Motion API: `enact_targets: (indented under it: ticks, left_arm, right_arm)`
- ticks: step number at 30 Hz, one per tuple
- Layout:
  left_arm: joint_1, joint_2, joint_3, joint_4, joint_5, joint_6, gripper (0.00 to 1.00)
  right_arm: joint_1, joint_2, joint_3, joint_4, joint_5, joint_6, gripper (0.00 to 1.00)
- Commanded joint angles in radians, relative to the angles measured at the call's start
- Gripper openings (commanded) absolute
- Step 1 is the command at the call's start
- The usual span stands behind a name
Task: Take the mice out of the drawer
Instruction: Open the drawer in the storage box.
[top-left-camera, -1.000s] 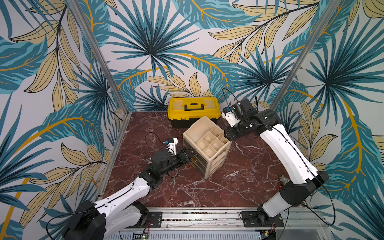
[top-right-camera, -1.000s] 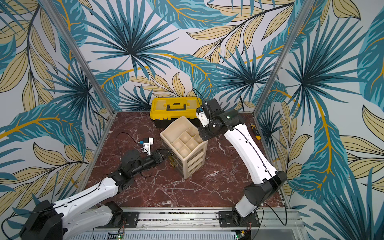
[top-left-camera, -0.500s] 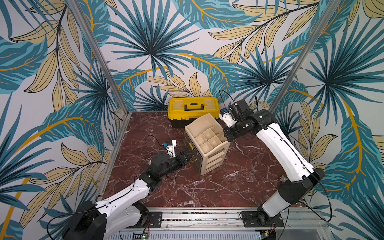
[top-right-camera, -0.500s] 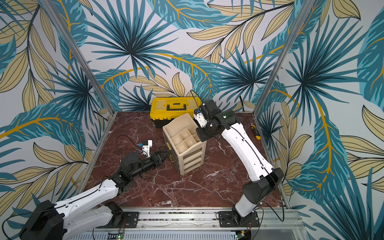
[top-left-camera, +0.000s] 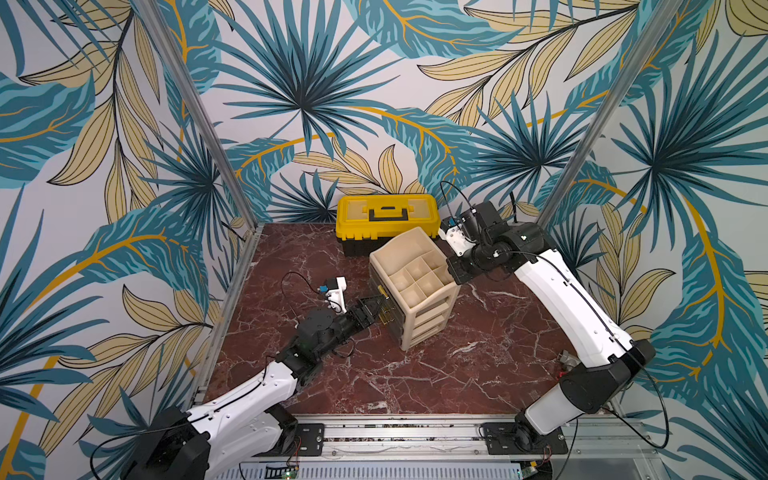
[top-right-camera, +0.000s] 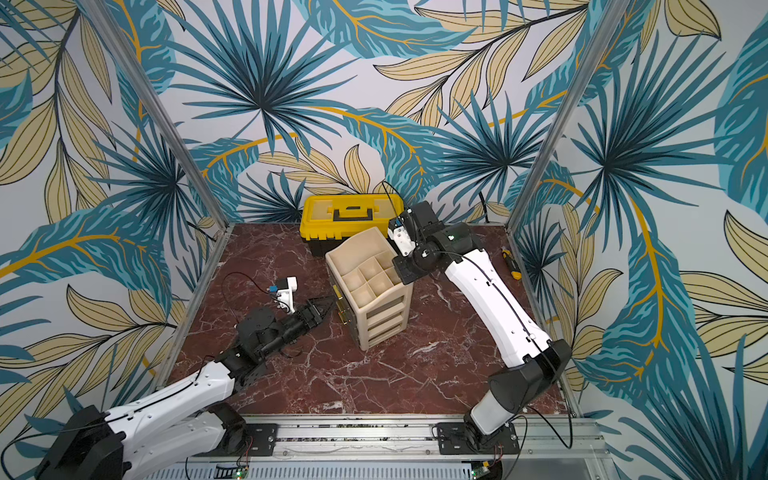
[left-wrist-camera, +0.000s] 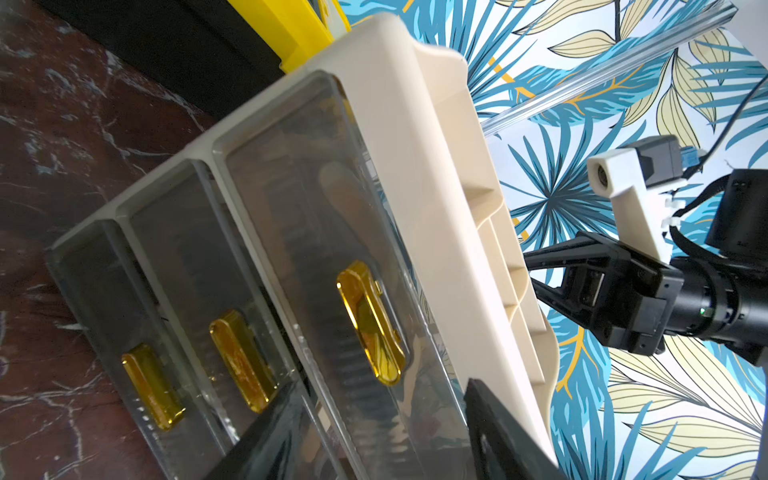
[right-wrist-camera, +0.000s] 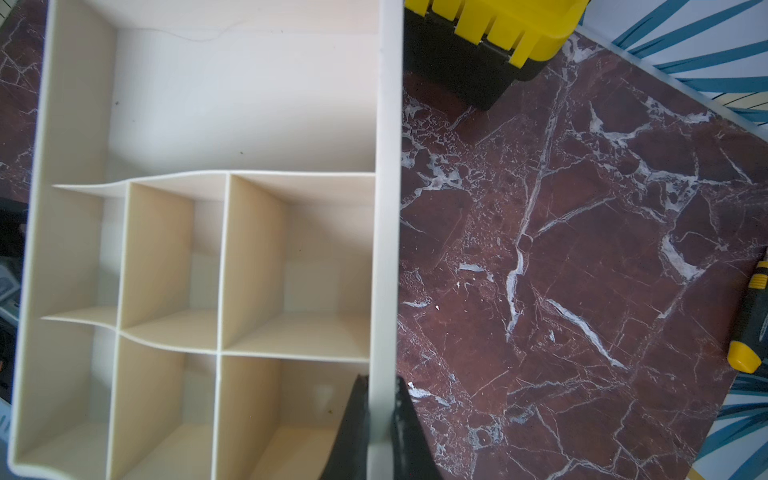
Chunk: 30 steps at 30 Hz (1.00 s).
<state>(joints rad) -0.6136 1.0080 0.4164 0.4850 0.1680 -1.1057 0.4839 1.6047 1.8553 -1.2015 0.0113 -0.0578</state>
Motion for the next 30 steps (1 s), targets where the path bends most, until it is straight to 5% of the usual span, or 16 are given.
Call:
enact_targets:
  ticks: [1, 23, 30]
  left_arm:
    - [0.007, 0.005, -0.001, 0.027, -0.014, 0.033, 0.66]
    - [0.085, 0.203, 0.018, 0.28, 0.106, -0.041, 0.51]
    - [0.087, 0.257, 0.036, 0.33, 0.132, -0.055, 0.28]
  right_arm:
    - [-0.012, -0.02, -0.046, -0.008, 0.033, -0.07, 0.0]
    - [-0.021, -0.023, -0.042, -0.006, -0.022, -0.084, 0.0]
    - [-0.021, -0.026, -0.048, -0.002, -0.025, -0.083, 0.0]
